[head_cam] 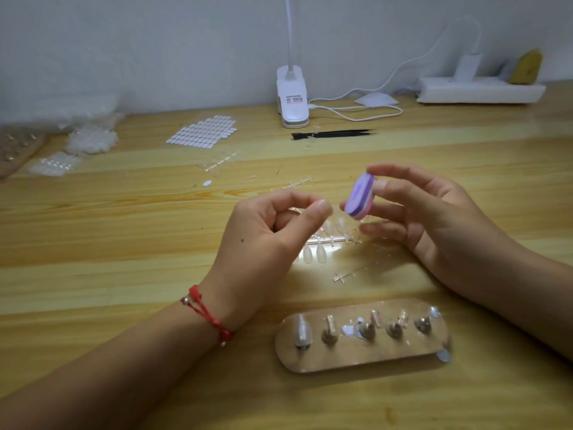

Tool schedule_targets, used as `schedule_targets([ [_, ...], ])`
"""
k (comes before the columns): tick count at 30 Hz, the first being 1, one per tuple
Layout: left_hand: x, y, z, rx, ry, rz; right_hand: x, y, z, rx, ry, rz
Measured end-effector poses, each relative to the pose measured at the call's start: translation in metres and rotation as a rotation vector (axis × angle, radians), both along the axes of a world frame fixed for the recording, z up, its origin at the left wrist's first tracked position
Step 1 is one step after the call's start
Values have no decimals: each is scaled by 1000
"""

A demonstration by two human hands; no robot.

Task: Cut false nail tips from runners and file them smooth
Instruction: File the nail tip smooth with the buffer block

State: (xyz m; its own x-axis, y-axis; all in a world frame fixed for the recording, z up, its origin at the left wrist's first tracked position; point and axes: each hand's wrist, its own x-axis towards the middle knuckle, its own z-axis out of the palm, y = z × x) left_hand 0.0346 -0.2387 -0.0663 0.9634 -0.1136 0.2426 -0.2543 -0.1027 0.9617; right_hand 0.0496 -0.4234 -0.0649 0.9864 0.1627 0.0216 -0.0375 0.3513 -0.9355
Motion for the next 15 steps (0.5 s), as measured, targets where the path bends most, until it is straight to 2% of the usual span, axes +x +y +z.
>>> schedule_targets([
  [7,0,-1,0,-12,-16,5,-5,5,-2,-91,-71,151],
  [12,-1,0,0,5,4,-28,-4,4,-2,-49,-90,130],
  [15,0,-1,0,1,-15,-3,-8,6,-4,-191,-141,189],
])
